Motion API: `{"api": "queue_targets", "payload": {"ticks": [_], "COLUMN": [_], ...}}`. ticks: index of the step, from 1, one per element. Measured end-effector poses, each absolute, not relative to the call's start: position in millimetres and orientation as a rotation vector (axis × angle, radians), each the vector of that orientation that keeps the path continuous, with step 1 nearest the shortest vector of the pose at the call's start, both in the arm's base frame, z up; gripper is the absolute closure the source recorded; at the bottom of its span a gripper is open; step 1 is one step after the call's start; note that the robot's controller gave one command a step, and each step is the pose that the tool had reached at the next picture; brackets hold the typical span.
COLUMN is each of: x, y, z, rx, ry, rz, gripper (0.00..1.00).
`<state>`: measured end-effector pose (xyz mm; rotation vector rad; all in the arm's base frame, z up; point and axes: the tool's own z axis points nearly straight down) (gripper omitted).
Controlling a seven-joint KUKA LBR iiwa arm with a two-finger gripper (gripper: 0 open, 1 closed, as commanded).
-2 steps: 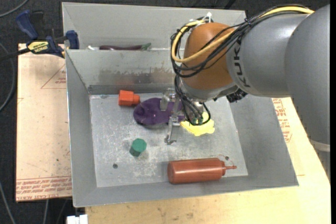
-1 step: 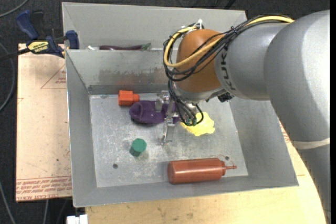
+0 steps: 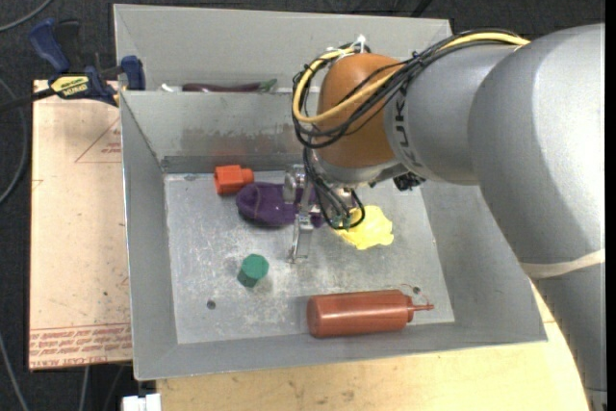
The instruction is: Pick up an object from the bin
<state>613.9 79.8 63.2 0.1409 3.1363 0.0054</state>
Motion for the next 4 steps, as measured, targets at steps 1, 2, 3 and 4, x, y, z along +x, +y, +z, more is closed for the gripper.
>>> {"api": "queue_targets", "payload": {"ticks": [1,2,3,4], "x": [602.3,616.3,616.2,615.3], "y": [93.3,81.7,81.7,81.6], "z": [69.4,66.0,66.0,69.0], "rx": [0.003,0.139,0.139,0.14], "ry": [3.135,3.129,3.129,3.131], "rz": [0.004,0.012,0.012,0.012], "gripper": [0.0,1.0,1.0,1.0]}}
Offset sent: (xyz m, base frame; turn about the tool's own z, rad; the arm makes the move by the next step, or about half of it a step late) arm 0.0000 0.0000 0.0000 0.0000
